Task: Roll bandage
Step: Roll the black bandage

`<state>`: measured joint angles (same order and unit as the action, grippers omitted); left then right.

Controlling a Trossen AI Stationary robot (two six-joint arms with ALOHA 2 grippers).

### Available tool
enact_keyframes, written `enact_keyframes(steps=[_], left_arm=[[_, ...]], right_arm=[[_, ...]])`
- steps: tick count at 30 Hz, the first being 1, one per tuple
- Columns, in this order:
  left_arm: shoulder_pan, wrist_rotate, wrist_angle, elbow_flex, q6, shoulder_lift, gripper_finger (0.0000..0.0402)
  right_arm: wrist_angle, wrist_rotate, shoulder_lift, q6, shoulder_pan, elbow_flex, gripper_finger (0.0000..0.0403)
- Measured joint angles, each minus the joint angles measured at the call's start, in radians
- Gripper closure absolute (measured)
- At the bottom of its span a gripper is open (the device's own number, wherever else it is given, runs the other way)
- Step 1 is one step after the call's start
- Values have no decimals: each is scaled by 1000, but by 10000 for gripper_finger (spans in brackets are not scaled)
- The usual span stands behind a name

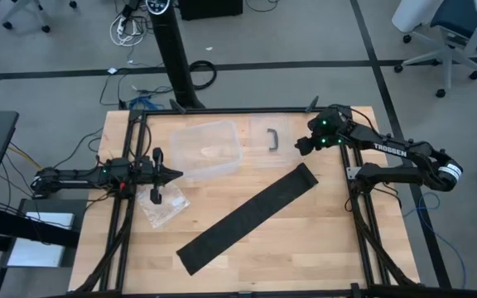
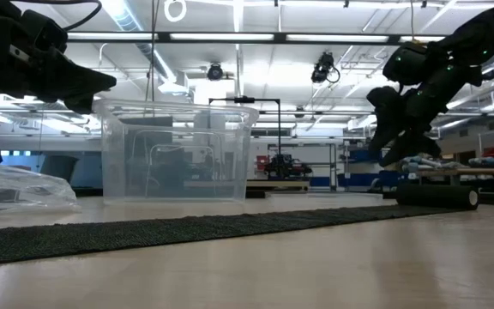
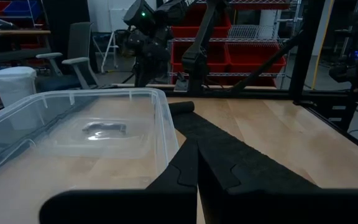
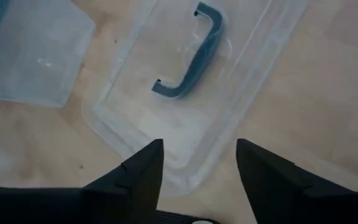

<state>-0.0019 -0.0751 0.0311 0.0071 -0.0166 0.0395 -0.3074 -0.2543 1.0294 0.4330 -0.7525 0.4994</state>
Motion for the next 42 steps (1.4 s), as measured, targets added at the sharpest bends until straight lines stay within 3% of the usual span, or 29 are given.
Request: enact_keyframes(steps=[5,9,12,15,19,21,33,39,42], left_arm=[[0,0,1,0,0,0,397],[0,1,1,0,0,0,397],[0,1,1,0,0,0,397],[0,1,0,0,0,0,397],[0,1,0,0,0,0,397],[0,1,0,0,0,0,397],[0,2,6,0,-14,0,397],[0,178,124,2,-19,1,397],[0,200,95,15,-17,19,397]], right_arm=[[-1,-59,-1,-147,3,44,169],[-67,-90,-2,-287,56,126,177],[-163,-80,-2,-363,119,186,204],[-286,-38,-2,-382,194,222,261],[-456,101,-2,-337,299,234,369],[-515,172,-2,-284,351,234,392],[-683,394,-1,-35,573,227,401],[-648,399,0,9,627,160,401],[-620,417,0,31,642,131,402]])
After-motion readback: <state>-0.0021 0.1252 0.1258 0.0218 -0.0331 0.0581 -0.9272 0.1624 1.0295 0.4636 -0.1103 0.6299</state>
